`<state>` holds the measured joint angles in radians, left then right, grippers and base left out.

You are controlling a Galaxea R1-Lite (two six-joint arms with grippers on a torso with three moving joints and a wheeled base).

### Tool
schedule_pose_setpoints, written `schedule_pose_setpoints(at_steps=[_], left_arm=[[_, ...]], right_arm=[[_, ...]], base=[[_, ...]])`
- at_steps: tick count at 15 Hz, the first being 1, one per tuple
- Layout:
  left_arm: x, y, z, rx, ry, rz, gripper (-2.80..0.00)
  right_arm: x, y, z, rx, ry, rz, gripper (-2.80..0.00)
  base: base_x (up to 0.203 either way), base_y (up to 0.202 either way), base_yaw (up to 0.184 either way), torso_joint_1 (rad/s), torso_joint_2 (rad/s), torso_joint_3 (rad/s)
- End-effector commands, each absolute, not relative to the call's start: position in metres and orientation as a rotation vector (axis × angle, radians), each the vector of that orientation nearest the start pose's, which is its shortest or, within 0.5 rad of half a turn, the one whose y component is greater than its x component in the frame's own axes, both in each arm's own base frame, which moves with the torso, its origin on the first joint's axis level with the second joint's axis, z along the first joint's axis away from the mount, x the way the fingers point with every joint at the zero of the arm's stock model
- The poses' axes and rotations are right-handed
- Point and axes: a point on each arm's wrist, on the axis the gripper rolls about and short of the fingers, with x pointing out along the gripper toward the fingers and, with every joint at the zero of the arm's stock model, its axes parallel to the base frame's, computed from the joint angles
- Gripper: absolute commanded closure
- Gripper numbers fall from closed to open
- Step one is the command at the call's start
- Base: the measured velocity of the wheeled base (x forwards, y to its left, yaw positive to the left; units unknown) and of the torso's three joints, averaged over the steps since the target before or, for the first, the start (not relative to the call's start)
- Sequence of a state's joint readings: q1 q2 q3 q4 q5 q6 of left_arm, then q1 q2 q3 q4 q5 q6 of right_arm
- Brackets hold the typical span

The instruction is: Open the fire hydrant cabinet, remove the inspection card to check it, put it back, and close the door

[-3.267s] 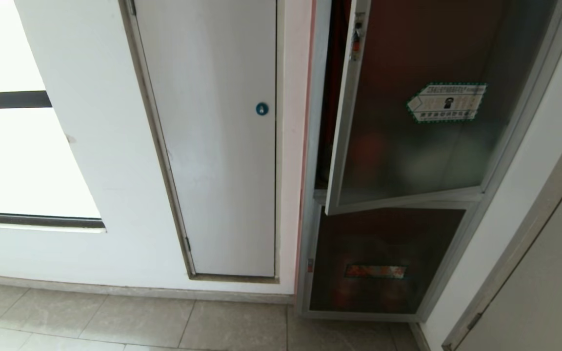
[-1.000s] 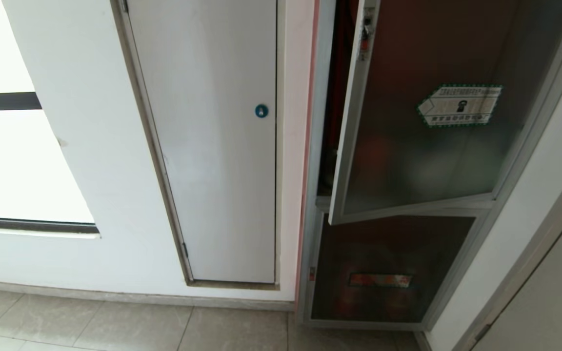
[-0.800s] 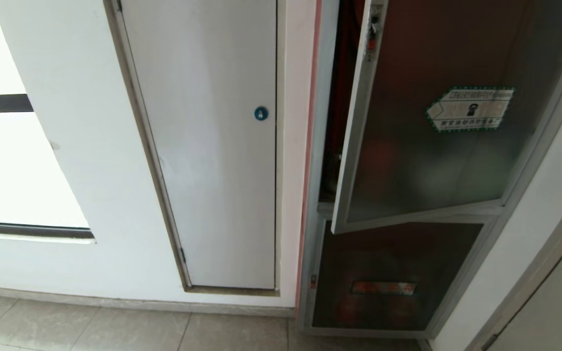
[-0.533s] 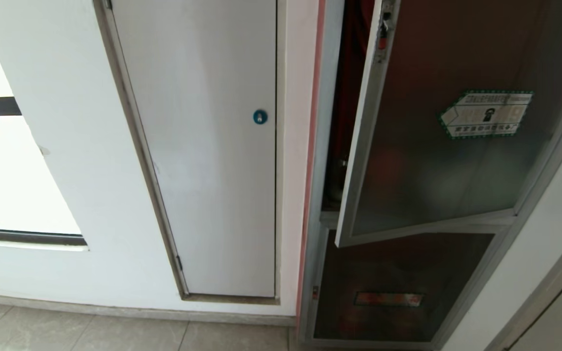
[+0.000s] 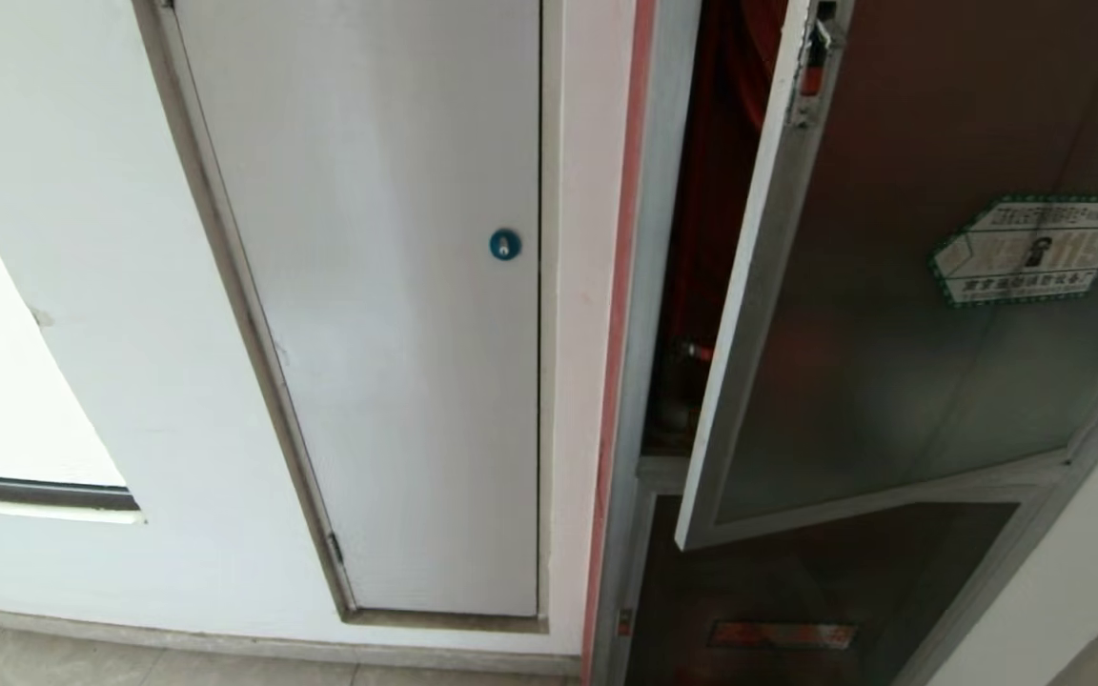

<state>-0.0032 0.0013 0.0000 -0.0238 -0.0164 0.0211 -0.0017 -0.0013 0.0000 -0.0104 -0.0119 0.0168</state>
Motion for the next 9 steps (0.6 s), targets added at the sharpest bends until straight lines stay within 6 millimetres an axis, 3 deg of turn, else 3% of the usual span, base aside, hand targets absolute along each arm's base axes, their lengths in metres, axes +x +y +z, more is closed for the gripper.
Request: schedule_pose_setpoints(at_steps=[1,9], left_arm=[[-0.0218,-0.0003,0.0746,0.022,-0.011,-0.02,0.0],[-0.0218,-0.0001,0.0746,0.01,-0.011,-0.009,0.0]], right_arm=[[-0.0226,-0.0002,0.0759,0.017,-0.009,-0.014,0.0],[-0.0226,-0.0002,0.0758,0.017,-0.009,-0.014,0.0]], base=[[0.198,0.0,0.002,0.007,0.0,-0.002],[0.196,0.0,0.0,0.001,0.0,0.003]])
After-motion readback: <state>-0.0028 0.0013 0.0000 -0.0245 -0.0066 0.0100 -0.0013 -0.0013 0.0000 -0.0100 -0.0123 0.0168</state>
